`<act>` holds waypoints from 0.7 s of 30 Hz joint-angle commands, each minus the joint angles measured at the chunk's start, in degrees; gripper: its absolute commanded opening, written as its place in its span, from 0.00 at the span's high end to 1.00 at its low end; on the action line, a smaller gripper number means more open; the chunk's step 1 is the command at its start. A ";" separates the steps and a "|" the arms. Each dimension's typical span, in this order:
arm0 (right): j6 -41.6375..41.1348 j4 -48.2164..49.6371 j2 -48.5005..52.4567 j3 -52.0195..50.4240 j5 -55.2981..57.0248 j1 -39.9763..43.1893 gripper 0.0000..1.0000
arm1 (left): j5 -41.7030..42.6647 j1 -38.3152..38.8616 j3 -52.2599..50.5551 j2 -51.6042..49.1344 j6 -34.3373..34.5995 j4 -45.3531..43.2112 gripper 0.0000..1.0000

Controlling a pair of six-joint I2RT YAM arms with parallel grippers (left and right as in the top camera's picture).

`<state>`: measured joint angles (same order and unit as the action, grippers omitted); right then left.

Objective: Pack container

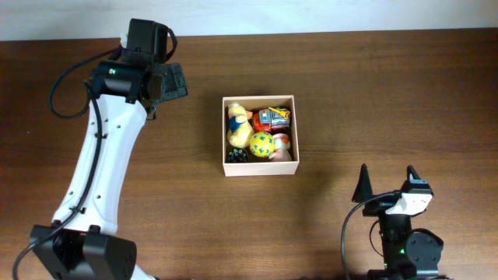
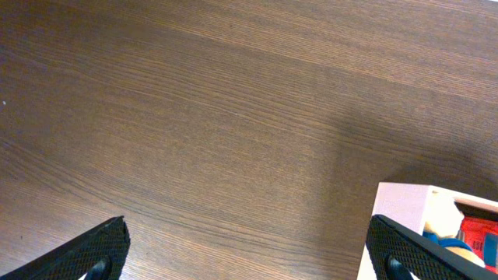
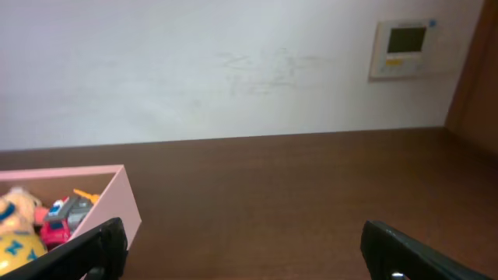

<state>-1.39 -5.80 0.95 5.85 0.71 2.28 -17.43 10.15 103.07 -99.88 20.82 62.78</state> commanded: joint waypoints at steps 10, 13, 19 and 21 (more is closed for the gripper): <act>1.92 1.01 -0.76 -5.35 -2.25 0.37 0.01 | -0.81 -0.09 0.04 0.02 0.39 -0.13 0.01; 2.01 1.16 -0.76 -5.42 -2.19 0.37 0.01 | -0.81 -0.09 0.04 0.02 0.39 -0.13 0.01; 1.99 1.16 -0.76 -5.42 -2.21 0.37 0.01 | -0.81 -0.09 0.04 0.02 0.39 -0.13 0.01; 1.99 1.16 -0.74 -5.42 -2.21 0.37 0.01 | -0.81 -0.09 0.04 0.02 0.39 -0.13 0.01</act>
<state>1.23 -4.82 0.84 1.04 -0.80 2.28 -17.43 10.15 103.07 -99.88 20.82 62.78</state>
